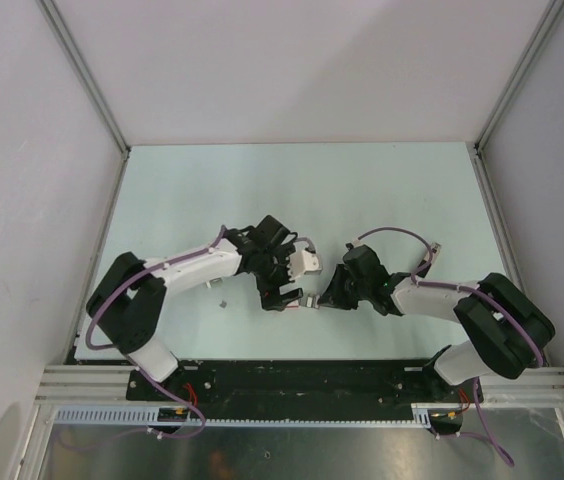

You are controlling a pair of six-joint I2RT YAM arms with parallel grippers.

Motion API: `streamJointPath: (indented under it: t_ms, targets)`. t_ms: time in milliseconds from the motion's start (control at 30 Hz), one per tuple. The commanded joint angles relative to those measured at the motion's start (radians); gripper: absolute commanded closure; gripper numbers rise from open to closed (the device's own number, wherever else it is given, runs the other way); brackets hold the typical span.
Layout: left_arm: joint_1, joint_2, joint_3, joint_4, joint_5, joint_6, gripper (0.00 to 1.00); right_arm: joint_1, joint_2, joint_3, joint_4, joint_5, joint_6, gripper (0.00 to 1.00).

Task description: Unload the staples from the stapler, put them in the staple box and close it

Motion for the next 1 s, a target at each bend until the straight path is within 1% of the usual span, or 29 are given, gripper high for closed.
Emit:
streamJointPath:
  t_ms: [0, 233, 400, 733, 967]
  targets:
    - [-0.004, 0.067, 0.014, -0.016, 0.042, 0.058, 0.00, 0.008, -0.038, 0.033, -0.007, 0.018, 0.007, 0.90]
    - [-0.019, 0.134, 0.040, -0.015, 0.002, 0.106, 0.01, 0.009, -0.053, 0.033, -0.004, 0.014, 0.015, 0.90]
    - [-0.034, 0.146, 0.036, -0.013, -0.016, 0.150, 0.01, 0.012, -0.046, 0.033, 0.005, 0.010, 0.020, 0.89]
    - [-0.079, 0.119, -0.027, 0.024, -0.051, 0.252, 0.16, 0.019, -0.010, 0.033, 0.016, 0.009, 0.019, 0.89]
    - [-0.089, 0.110, -0.059, 0.054, -0.068, 0.259, 0.26, 0.020, -0.019, 0.031, -0.006, 0.021, 0.014, 0.90]
